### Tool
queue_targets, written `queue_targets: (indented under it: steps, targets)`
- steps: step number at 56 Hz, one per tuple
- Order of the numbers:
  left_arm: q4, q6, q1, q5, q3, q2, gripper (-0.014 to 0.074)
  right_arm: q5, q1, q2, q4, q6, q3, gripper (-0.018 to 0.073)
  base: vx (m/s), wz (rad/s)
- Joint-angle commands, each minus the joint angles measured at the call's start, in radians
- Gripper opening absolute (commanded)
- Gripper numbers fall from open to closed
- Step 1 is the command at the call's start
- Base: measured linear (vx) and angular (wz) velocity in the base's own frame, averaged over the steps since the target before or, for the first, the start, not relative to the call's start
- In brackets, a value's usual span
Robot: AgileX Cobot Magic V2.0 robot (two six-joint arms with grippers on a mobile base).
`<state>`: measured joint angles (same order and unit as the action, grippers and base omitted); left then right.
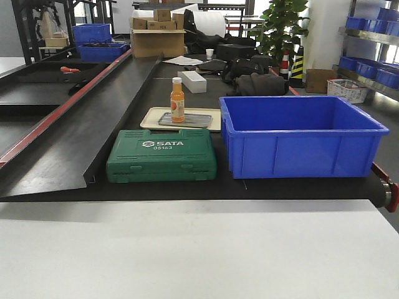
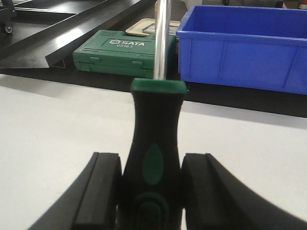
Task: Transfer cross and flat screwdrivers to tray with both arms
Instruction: 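Raise both held screwdrivers upright and retract the arms, then drive the base to the conveyor rack holding both screwdrivers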
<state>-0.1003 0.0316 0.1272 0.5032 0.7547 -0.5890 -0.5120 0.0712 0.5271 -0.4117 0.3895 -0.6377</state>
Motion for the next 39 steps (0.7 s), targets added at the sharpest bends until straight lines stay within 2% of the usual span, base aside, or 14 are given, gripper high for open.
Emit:
queue_targets:
  steps: [1, 18, 39]
  targets:
    - [-0.010, -0.001, 0.005, -0.095, 0.028, -0.003, -0.0006, 0.080, -0.003, 0.002, -0.019, 0.003, -0.030, -0.0008, -0.01, 0.01]
    - [-0.010, -0.001, 0.005, -0.095, 0.028, -0.004, -0.0006, 0.080, -0.003, 0.003, -0.020, 0.003, -0.030, -0.0008, -0.07, 0.00]
    - [-0.010, -0.001, 0.005, -0.095, 0.028, -0.004, -0.0006, 0.080, -0.003, 0.006, -0.020, 0.003, -0.030, -0.0008, -0.22, -0.12]
